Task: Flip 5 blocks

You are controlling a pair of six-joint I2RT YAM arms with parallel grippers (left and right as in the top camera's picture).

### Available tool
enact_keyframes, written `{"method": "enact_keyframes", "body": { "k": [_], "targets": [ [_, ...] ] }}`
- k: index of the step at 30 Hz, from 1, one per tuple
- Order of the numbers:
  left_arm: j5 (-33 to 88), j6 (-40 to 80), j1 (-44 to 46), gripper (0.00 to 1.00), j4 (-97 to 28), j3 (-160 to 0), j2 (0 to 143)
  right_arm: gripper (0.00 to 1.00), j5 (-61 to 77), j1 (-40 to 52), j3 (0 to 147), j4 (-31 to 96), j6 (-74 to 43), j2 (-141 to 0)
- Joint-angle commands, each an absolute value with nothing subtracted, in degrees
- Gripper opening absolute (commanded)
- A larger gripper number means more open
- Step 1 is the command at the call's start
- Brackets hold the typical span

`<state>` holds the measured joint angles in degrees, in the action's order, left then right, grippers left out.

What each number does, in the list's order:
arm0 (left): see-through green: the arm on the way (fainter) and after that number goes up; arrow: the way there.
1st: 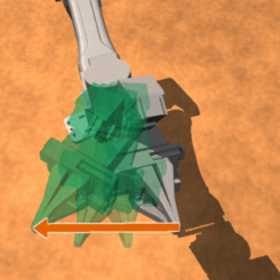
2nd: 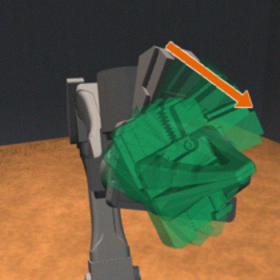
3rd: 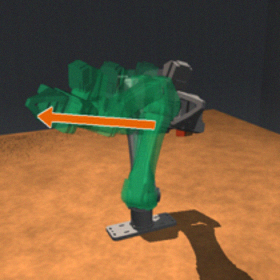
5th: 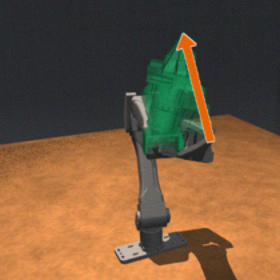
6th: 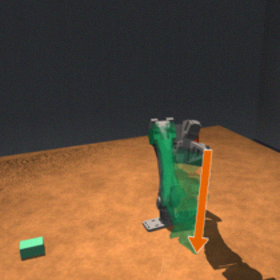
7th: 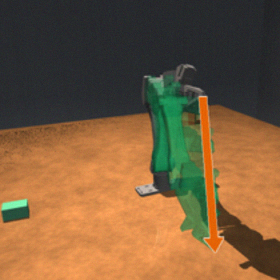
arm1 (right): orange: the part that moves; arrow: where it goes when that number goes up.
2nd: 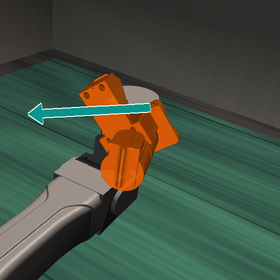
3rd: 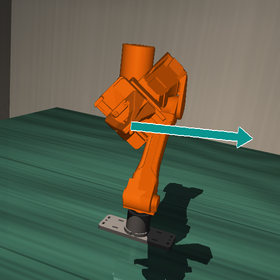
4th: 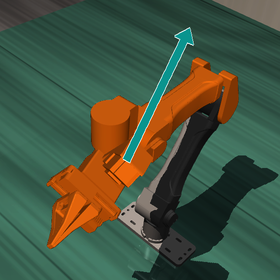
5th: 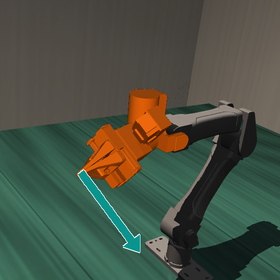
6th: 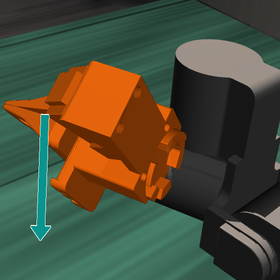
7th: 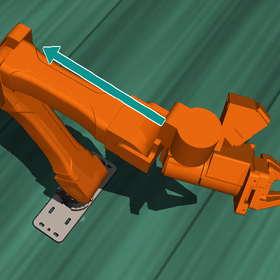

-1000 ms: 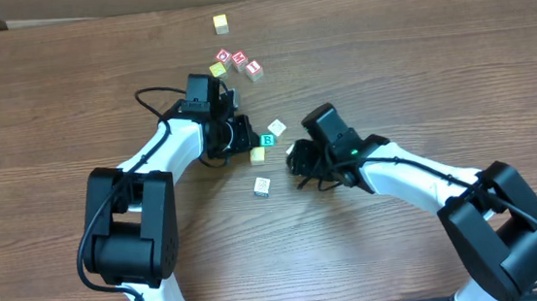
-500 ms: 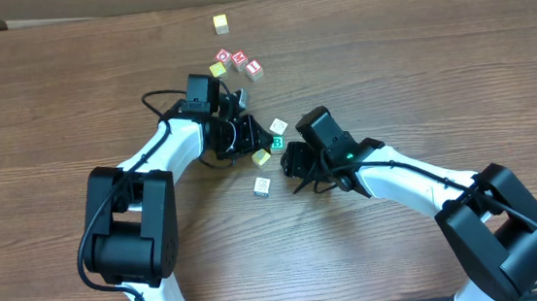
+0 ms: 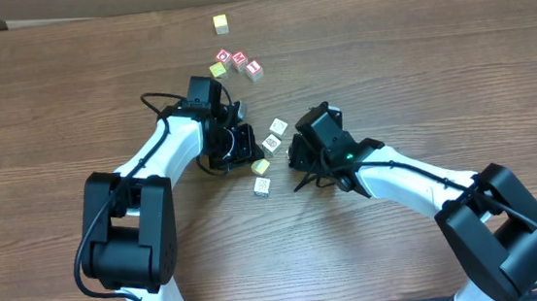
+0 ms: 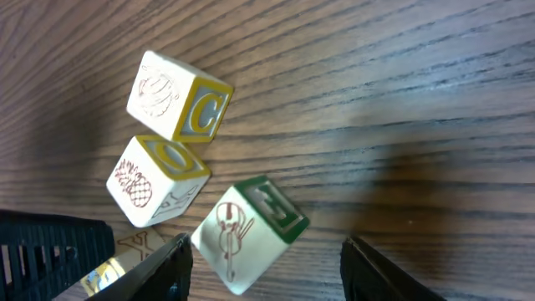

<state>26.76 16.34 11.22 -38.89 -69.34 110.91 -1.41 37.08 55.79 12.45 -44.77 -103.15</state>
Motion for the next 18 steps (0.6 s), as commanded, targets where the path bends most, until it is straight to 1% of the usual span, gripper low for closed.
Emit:
{"method": "enact_keyframes", "body": {
  "k": [1, 4, 6, 7, 10, 13, 16, 18],
  "targets": [
    [16.1, 14.8, 9.7, 0.11, -39.6, -68.3, 113.1, 0.59, -1.2, 38.5, 55.5, 12.2, -44.6, -103.8],
    [16.1, 14.8, 8.0, 0.12, -40.1, -69.6, 113.1, 0.59, -1.2, 39.4, 55.5, 12.2, -44.6, -103.8],
    [16.1, 14.8, 6.5, 0.16, -40.3, -70.4, 113.1, 0.58, -1.2, 39.6, 55.5, 12.0, -44.6, -103.8],
    [16.1, 14.8, 5.7, 0.19, -40.3, -70.9, 113.1, 0.59, -1.3, 39.6, 55.5, 12.0, -44.6, -103.8],
    [16.1, 14.8, 3.9, 0.32, -40.2, -71.5, 113.1, 0.62, -1.2, 39.6, 55.5, 11.3, -44.6, -103.8],
    [16.1, 14.8, 2.6, 0.36, -40.5, -71.5, 113.1, 0.63, -1.0, 39.6, 55.5, 10.8, -44.6, -103.8],
    [16.1, 14.7, 2.1, 0.45, -40.7, -71.5, 113.1, 0.63, 0.0, 39.6, 55.5, 10.4, -44.5, -103.8],
    [16.1, 14.8, 2.0, 0.49, -40.6, -71.5, 113.1, 0.64, 1.2, 39.8, 55.5, 9.3, -41.8, -104.1]
  ]
}}
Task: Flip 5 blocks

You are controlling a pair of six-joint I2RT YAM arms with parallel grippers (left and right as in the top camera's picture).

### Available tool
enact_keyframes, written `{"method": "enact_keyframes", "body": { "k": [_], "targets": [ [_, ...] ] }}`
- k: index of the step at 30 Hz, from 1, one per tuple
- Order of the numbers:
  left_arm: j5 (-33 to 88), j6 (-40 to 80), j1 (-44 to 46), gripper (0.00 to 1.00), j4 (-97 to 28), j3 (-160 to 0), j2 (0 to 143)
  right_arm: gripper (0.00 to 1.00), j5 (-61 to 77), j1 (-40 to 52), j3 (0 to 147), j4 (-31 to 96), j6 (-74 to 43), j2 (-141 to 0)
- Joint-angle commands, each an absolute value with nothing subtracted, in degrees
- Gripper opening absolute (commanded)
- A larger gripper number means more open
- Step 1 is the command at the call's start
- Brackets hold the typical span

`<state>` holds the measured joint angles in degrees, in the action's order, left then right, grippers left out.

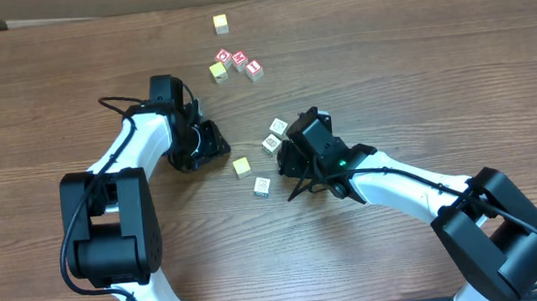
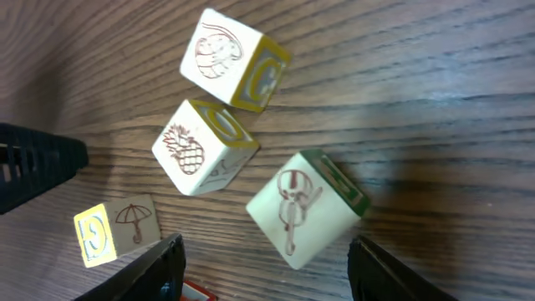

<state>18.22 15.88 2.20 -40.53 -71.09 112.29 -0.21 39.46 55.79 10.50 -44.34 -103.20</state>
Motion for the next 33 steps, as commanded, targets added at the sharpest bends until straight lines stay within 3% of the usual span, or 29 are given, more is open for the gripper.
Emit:
{"method": "enact_keyframes", "body": {
  "k": [1, 4, 9, 23, 33],
  "targets": [
    [16.1, 14.8, 2.0, 0.51, -40.6, -71.5, 113.1, 0.64, 1.6, 40.0, 55.5, 8.9, -41.3, -104.3],
    [16.1, 14.8, 1.9, 0.59, -40.6, -71.5, 113.1, 0.64, 1.6, 40.9, 55.5, 8.1, -41.4, -105.5],
    [16.1, 14.8, 1.9, 0.61, -41.4, -71.5, 113.1, 0.65, 1.6, 42.2, 55.5, 8.0, -41.3, -106.8],
    [16.1, 14.8, 1.9, 0.62, -42.0, -71.5, 113.1, 0.62, -17.5, 42.2, 55.5, 5.3, -40.0, -106.9],
    [16.1, 14.8, 1.9, 0.62, -42.0, -71.4, 113.1, 0.59, -17.9, 42.2, 55.5, 4.6, -40.0, -106.9]
  ]
}}
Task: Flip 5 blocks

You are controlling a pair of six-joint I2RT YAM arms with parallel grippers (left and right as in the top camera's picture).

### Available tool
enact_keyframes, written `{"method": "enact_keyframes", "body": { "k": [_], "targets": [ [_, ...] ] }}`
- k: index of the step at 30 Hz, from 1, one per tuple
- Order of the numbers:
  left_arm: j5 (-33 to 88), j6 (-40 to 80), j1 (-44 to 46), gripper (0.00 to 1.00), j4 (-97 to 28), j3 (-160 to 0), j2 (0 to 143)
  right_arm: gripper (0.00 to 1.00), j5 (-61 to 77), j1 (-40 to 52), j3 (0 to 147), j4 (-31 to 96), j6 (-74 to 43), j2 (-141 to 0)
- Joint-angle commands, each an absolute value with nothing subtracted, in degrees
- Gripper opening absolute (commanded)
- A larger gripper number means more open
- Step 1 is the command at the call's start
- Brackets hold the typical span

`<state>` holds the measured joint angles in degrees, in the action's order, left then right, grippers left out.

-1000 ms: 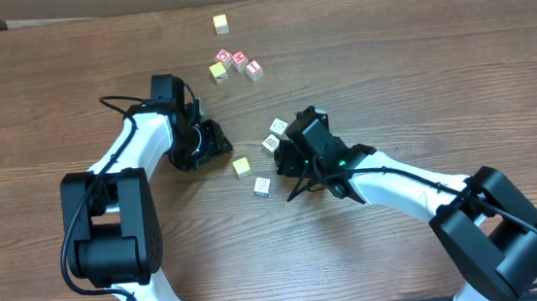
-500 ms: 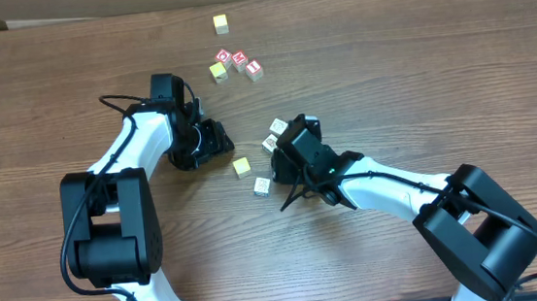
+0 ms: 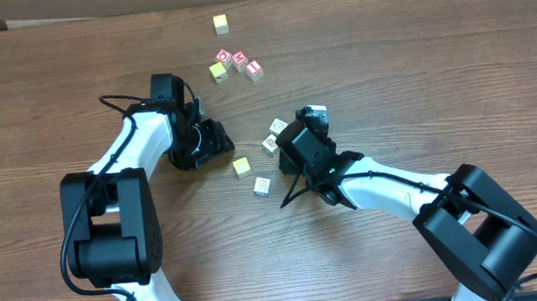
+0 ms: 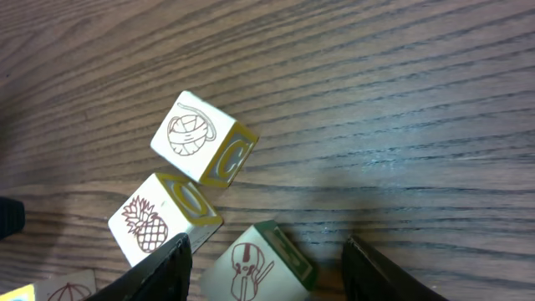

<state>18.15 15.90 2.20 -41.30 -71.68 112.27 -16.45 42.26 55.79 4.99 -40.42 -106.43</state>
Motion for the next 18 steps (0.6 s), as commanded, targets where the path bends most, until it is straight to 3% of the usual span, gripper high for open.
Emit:
{"method": "enact_keyframes", "body": {
  "k": [1, 10, 14, 18],
  "targets": [
    [16.1, 14.8, 1.9, 0.62, -42.0, -71.4, 113.1, 0.59, -17.9, 42.2, 55.5, 4.6, -40.0, -106.9],
    [16.1, 14.8, 1.9, 0.62, -42.0, -71.4, 113.1, 0.59, -15.0, 42.2, 55.5, -5.1, -36.9, -111.1],
    [16.1, 14.8, 1.9, 0.62, -41.9, -71.4, 113.1, 0.59, -11.3, 42.2, 55.5, -10.3, -27.3, -111.6],
    [16.1, 14.8, 1.9, 0.62, -42.0, -71.4, 113.1, 0.59, -11.0, 42.2, 55.5, -10.5, -25.4, -111.6]
  ]
}}
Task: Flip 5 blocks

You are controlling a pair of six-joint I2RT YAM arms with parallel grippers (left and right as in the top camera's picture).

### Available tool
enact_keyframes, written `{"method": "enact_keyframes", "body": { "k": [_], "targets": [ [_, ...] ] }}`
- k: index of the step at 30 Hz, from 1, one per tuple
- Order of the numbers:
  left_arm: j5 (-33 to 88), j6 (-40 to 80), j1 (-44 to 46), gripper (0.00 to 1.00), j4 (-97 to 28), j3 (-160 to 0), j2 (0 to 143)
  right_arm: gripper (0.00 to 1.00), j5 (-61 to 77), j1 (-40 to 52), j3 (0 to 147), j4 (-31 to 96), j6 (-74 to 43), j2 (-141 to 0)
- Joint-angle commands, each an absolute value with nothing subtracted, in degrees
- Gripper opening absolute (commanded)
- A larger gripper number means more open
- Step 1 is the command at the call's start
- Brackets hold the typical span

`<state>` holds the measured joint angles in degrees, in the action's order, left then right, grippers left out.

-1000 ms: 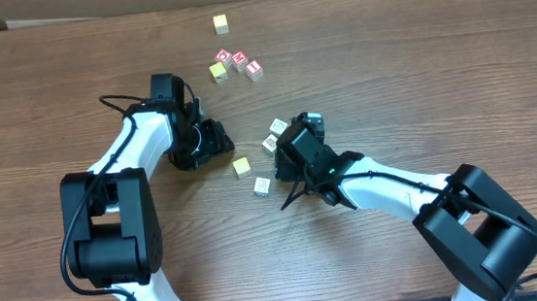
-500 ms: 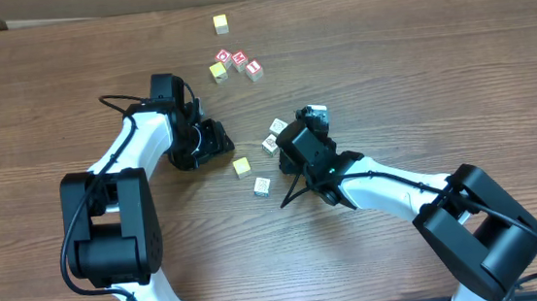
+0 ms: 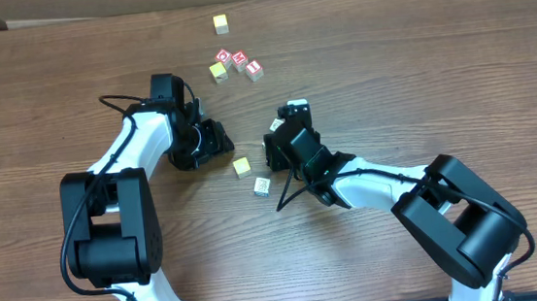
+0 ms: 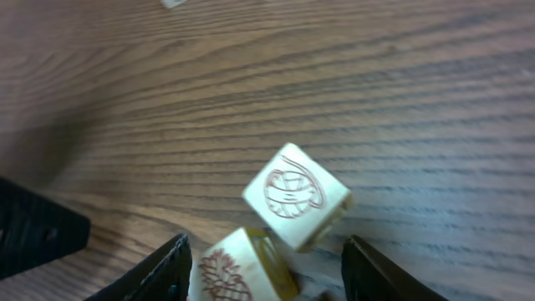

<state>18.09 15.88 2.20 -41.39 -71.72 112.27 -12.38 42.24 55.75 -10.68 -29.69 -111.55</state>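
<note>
My right gripper (image 4: 266,274) is open, low over two cream blocks. The pineapple block (image 4: 238,272) lies between its fingers (image 4: 171,266), and the ball-picture block (image 4: 297,194) sits just beyond them. From overhead the right gripper (image 3: 276,142) covers both blocks. A yellow-topped block (image 3: 242,165) and a green-lettered block (image 3: 263,185) lie just to its near left. My left gripper (image 3: 209,142) rests left of the yellow block, holding nothing that I can see.
Three red blocks (image 3: 240,59) and a yellow one (image 3: 217,70) cluster at the back. A lone yellow block (image 3: 221,22) lies farther back. The left gripper's black tip (image 4: 38,238) shows at the left edge of the wrist view.
My right gripper has moved up and to the left over the ball and pineapple blocks. The green-lettered block has dropped out of its wrist view. The left arm has not moved.
The left gripper was in among the middle blocks, then back to the left, with a yellow-topped block lying alone where it had been. The right gripper stayed open, first beside the green-lettered block and now over the two cream blocks.
</note>
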Motion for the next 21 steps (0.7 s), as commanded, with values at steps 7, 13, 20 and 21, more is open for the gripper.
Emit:
{"method": "enact_keyframes", "body": {
  "k": [7, 13, 20, 21],
  "targets": [
    [16.1, 14.8, 1.9, 0.62, -41.9, -71.4, 113.1, 0.58, -2.6, 42.2, 55.5, -9.5, -25.0, -111.6],
    [16.1, 14.8, 1.9, 0.62, -42.0, -71.4, 113.1, 0.54, 0.5, 42.2, 55.5, -7.0, -24.9, -111.6],
    [15.9, 14.7, 1.9, 0.63, -42.0, -71.4, 113.1, 0.48, 4.0, 42.2, 59.7, 2.9, -21.6, -111.3],
    [15.9, 14.7, 1.9, 0.63, -42.0, -71.4, 113.1, 0.48, 4.0, 42.2, 61.1, 5.5, -20.8, -111.3]
  ]
}}
